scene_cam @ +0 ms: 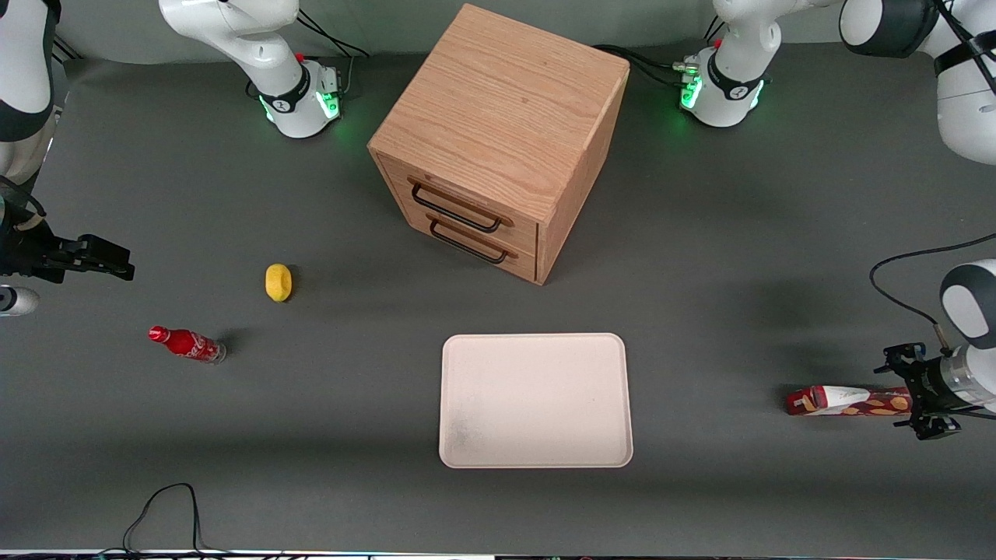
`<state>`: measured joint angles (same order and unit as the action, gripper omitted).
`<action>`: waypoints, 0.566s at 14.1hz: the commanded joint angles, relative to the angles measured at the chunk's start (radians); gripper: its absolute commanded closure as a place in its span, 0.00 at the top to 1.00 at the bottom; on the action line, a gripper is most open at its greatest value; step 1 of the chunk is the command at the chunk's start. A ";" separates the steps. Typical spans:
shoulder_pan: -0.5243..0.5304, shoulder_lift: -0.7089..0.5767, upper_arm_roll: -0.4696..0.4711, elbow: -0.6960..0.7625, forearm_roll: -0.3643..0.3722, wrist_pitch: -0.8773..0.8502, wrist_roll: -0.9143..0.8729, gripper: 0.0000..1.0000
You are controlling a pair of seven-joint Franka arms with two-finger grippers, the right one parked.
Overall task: Place red cookie box on tray
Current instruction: 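Close the left gripper on the cookie box's end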
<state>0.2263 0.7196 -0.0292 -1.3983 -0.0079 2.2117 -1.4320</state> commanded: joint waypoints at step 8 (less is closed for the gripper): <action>-0.012 0.014 0.005 -0.050 0.014 0.069 -0.008 0.32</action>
<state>0.2249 0.7482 -0.0307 -1.4322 -0.0078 2.2808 -1.4317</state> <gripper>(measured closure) 0.119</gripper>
